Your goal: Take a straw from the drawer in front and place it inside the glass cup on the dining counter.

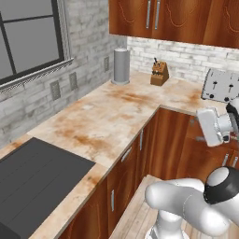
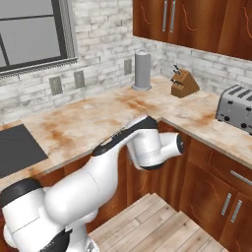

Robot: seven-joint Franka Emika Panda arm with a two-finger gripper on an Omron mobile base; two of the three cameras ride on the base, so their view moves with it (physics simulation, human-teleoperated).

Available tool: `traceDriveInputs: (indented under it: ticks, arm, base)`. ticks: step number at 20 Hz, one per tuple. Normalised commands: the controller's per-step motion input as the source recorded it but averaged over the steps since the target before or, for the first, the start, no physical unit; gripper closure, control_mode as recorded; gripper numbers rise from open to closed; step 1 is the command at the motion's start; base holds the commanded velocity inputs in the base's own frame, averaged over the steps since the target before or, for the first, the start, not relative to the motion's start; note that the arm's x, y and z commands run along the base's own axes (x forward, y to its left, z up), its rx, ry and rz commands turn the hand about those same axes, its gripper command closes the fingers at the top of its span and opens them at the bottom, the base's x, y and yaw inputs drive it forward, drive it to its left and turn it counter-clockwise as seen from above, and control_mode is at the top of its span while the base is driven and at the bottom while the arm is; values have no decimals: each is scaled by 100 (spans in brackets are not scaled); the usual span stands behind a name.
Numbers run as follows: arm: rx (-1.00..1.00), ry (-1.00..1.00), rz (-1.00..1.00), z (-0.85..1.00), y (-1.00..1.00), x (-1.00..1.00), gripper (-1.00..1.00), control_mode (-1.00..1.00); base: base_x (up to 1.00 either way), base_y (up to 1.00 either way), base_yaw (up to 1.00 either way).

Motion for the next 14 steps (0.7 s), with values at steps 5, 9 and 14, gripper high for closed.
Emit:
traceDriveInputs:
  ticks: [5, 9, 14]
  arm:
    - [43, 1, -12, -59, 0, 0, -100, -100]
    - [21, 0, -12, -49, 0, 1, -100, -100]
    - [2, 0, -14, -45, 4, 7, -100, -100]
  base:
    - [0, 0, 0]
    - [0, 0, 0]
    - [0, 0, 0]
